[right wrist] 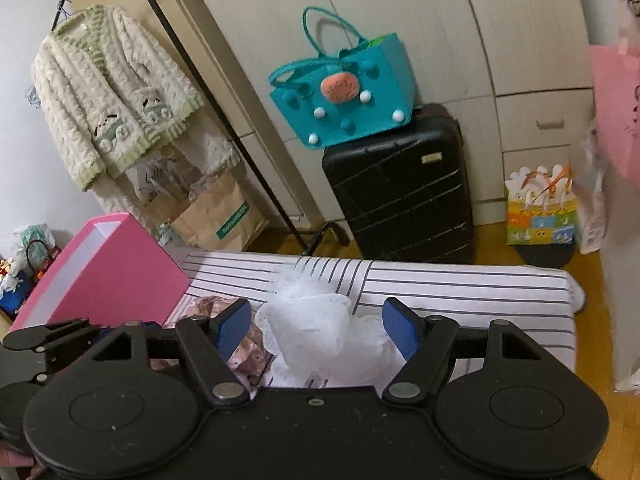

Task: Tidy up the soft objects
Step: 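Grasp the pink floral scrunchie with the left gripper while the right gripper grasps the white mesh puff, then carry the scrunchie and mesh puff with both grippers over the pink box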

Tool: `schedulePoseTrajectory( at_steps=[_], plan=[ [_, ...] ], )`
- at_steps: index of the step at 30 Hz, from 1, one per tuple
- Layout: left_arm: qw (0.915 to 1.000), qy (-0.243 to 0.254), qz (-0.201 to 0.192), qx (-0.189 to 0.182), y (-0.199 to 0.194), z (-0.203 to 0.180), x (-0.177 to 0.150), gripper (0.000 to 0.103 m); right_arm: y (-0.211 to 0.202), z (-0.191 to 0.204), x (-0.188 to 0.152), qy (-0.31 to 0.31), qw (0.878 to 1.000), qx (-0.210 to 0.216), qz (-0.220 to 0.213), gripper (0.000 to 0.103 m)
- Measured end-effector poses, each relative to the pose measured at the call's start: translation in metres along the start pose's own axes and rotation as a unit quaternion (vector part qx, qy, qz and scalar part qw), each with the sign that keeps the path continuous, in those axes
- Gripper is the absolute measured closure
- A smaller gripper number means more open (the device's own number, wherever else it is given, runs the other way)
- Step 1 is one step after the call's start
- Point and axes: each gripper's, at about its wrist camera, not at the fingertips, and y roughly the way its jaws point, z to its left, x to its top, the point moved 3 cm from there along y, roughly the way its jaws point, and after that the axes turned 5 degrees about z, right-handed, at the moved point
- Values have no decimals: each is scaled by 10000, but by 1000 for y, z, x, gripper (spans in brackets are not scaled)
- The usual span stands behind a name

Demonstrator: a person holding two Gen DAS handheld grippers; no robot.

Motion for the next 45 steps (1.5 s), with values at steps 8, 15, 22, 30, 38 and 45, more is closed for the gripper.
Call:
schedulePoseTrajectory(
  at_steps=[8, 15, 22, 30, 38, 45],
  plan=[
    [9997, -197, 84, -65, 15, 0, 4, 28, 17, -4, -6, -132, 9997, -123, 149, 35],
    [9975, -622, 189, -272, 25, 7, 2, 41, 13, 6, -12, -579, 9980, -241, 86, 74],
    [9972, -677, 49, -304, 24, 5, -2, 73, 5, 16, -23, -770, 9961, -438, -48, 83],
    [9956, -761, -275, -477, 6, 10, -1, 87, -18, 28, -30, -779, 9956, -452, -253, 83],
    [9909, -807, -777, -744, -32, 14, 0, 88, -51, 45, -33, -753, 9946, -507, -512, 83],
    [9863, -839, -765, -1194, -61, 22, -4, 88, -82, 62, -35, -696, 9936, -559, -690, 83]
  ],
)
